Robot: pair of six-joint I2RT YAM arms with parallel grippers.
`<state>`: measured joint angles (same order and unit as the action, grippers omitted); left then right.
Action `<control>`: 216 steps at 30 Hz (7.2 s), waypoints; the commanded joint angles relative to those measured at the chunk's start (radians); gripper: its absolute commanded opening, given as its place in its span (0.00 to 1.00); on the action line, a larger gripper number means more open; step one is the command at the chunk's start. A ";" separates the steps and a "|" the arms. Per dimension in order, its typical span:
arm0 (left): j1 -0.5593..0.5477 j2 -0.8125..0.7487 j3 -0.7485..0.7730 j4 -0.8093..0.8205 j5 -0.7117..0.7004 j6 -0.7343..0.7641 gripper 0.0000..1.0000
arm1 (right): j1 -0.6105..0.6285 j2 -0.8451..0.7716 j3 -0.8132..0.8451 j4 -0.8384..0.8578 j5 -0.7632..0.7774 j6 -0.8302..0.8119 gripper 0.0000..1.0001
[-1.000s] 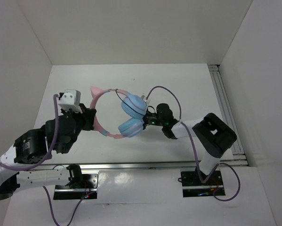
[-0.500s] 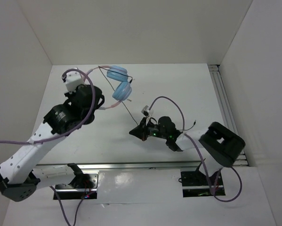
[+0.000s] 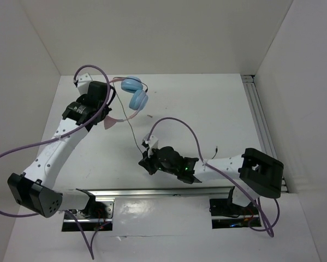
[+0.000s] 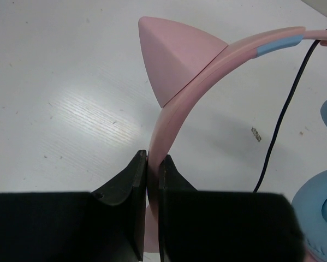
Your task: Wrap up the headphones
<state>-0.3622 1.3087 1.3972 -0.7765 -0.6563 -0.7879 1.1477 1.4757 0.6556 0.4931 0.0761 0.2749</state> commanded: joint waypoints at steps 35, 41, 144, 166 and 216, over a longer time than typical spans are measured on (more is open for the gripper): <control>-0.349 0.172 -0.151 -0.061 0.264 0.409 0.00 | -0.200 -0.175 0.360 -0.524 0.565 -0.462 0.05; -0.422 0.020 -0.242 -0.050 0.264 0.409 0.00 | -0.322 -0.131 0.349 -0.462 0.600 -0.500 0.18; -0.515 -0.266 0.166 -0.285 -0.114 0.110 0.00 | -0.552 0.474 -0.158 0.599 -0.746 0.076 0.61; -0.431 -0.284 0.077 -0.222 -0.094 0.151 0.00 | -0.534 0.503 -0.165 0.616 -0.756 0.095 0.27; -0.112 0.070 -0.017 -0.083 0.006 0.120 0.00 | 0.297 -0.030 0.421 -0.714 0.393 0.092 0.00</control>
<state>-0.4725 1.3613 1.3670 -0.9588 -0.6727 -0.7341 1.4357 1.5452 1.0092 -0.0895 0.3439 0.3977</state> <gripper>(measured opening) 0.191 0.012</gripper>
